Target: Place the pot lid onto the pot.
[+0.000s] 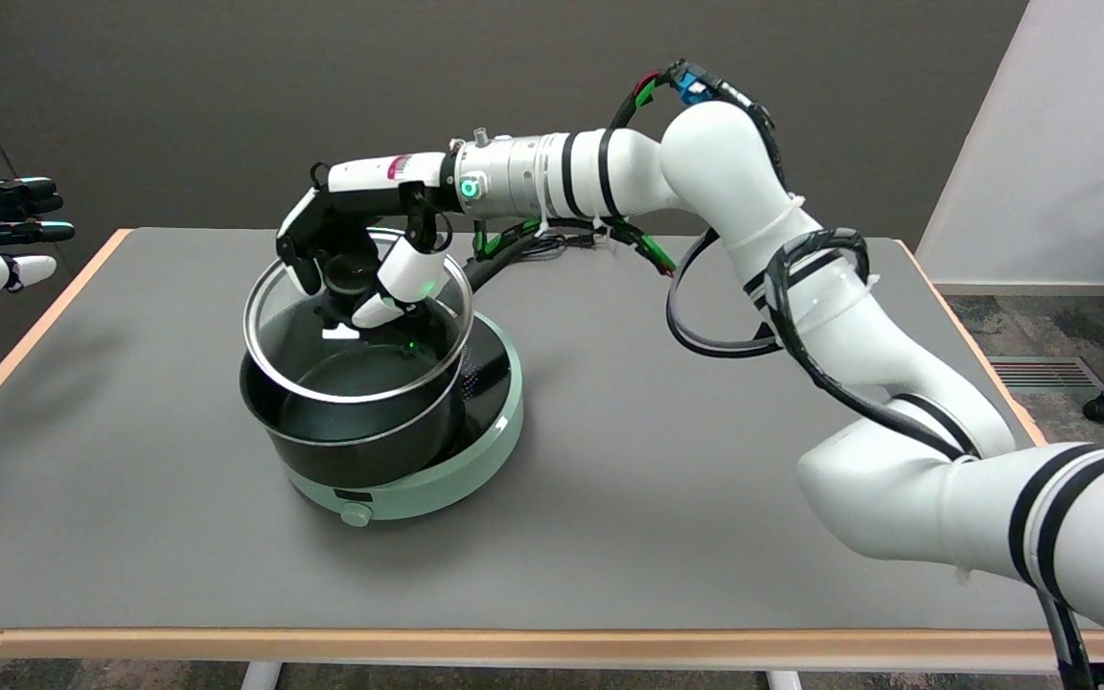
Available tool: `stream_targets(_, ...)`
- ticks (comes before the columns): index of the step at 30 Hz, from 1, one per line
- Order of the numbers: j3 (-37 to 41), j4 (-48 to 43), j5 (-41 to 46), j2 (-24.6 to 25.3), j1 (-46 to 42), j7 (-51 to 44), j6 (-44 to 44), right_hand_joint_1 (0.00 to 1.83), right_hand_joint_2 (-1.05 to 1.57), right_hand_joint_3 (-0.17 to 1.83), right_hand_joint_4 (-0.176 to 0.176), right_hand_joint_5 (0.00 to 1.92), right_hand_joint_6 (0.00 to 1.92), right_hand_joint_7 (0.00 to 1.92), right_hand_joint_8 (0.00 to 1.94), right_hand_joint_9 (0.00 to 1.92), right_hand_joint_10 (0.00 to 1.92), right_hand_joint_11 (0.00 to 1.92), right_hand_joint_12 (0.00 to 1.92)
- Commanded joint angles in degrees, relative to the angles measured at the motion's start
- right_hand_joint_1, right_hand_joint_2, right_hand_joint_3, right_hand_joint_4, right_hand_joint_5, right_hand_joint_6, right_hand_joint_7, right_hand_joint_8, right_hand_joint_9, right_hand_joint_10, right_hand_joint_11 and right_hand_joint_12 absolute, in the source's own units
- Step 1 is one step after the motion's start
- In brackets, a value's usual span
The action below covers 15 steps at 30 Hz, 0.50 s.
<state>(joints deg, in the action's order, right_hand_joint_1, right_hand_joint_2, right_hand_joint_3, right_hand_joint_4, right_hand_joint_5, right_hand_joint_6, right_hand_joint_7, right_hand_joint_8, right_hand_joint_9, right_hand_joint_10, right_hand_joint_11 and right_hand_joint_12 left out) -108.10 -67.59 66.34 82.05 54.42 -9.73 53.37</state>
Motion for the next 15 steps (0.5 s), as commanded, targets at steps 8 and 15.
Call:
stream_targets(8, -0.3, 0.3, 0.1, 0.4, 2.3, 3.8, 7.0, 1.49, 0.86, 0.81, 0.175, 0.61, 1.36, 0.74, 1.55, 0.66, 1.87, 0.42, 1.92)
stream_targets(15, -0.6, 0.3, 0.1, 0.8, 2.4, 3.8, 7.1, 1.49, 0.86, 0.81, 0.174, 0.61, 1.36, 0.75, 1.55, 0.67, 1.88, 0.42, 1.92)
